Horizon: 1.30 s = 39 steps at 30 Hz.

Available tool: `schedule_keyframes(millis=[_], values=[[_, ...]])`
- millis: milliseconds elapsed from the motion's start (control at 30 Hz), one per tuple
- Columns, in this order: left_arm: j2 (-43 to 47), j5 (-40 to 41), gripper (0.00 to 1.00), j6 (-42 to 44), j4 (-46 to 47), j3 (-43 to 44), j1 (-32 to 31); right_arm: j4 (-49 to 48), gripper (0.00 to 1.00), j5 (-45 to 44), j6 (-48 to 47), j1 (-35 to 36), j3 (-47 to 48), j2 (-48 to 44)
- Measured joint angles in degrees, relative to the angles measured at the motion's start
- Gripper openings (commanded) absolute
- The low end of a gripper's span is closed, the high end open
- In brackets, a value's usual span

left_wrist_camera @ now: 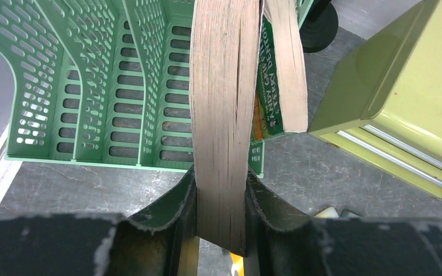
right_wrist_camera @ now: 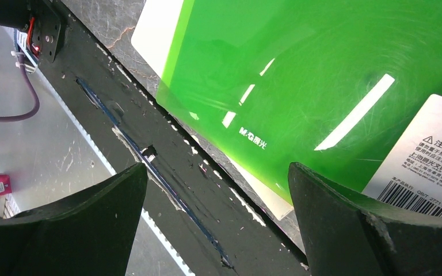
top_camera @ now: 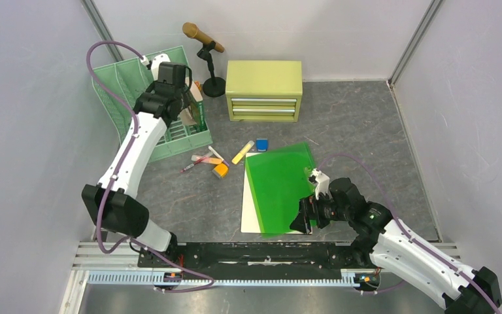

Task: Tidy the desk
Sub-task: Place the book in the storage box.

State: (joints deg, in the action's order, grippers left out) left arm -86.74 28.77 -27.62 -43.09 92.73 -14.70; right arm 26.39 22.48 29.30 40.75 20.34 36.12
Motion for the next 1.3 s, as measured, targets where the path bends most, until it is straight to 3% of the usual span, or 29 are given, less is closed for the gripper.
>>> schedule_keyframes(millis=[467,733,1000,1167,1300], values=[[-7.67,-0.44,0.02,-1.70,3.43,0.26,0.94,0.22,0.98,0.24,0.09,0.00,-1.42,-0.20],[-11.50,-1.18,0.11,-1.68,3.58,1.09,2.01,0.24,0.98,0.44,0.20,0.00,-1.42,-0.07],[-12.02,-2.40,0.49,-1.11,3.85,1.29,2.73,0.22,0.98,0.52,0.68,0.00,-1.53,-0.20],[-12.04,-4.46,0.80,-0.11,6.12,2.97,3.39,0.09,0.98,0.85,0.94,0.00,-1.53,0.28],[-11.58,-5.79,0.96,0.20,7.74,3.28,3.63,-0.02,0.98,1.27,1.01,0.00,-1.53,0.79]])
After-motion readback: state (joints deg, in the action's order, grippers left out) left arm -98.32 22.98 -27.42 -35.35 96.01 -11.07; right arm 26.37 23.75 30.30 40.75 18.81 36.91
